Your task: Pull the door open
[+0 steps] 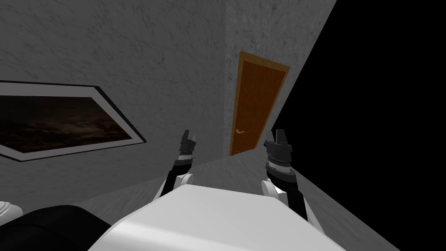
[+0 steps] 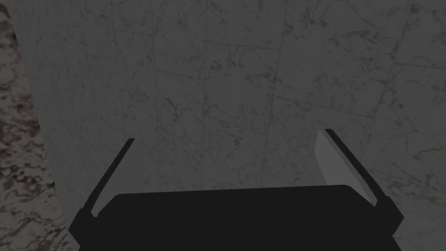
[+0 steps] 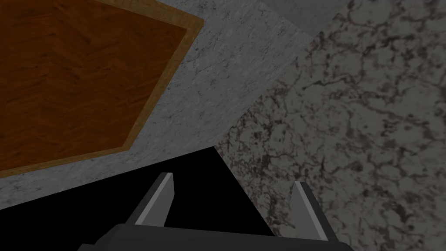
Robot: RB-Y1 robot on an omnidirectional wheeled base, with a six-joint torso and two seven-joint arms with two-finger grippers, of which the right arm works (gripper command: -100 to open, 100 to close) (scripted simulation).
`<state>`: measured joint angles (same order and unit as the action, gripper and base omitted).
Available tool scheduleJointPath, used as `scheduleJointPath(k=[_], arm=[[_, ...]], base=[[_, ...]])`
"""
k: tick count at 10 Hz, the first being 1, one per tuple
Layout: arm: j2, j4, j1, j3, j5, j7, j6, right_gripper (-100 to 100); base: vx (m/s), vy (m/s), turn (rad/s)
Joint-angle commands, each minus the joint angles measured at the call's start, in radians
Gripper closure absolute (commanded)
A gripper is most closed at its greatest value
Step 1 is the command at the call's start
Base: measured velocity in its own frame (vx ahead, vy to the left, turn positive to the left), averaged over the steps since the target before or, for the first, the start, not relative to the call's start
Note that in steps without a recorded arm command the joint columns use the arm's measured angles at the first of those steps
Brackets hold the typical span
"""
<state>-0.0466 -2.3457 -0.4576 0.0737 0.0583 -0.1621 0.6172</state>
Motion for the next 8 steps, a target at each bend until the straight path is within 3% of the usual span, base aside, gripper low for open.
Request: scheduleJointPath(k=[1, 4, 8], arm=[[-0.008, 0.039, 0.009, 0.0, -0.004, 0.011, 0.007, -100], [-0.023, 0.108, 0.025, 0.001, -0.012, 0.03, 0.02, -100], [-0.05, 0.24, 0.055, 0.002, -0.028, 0.068, 0.046, -100]], base=[[0.06, -0.09, 0.097], [0.08, -0.003, 0.056], [0.094, -0.028, 0.086]])
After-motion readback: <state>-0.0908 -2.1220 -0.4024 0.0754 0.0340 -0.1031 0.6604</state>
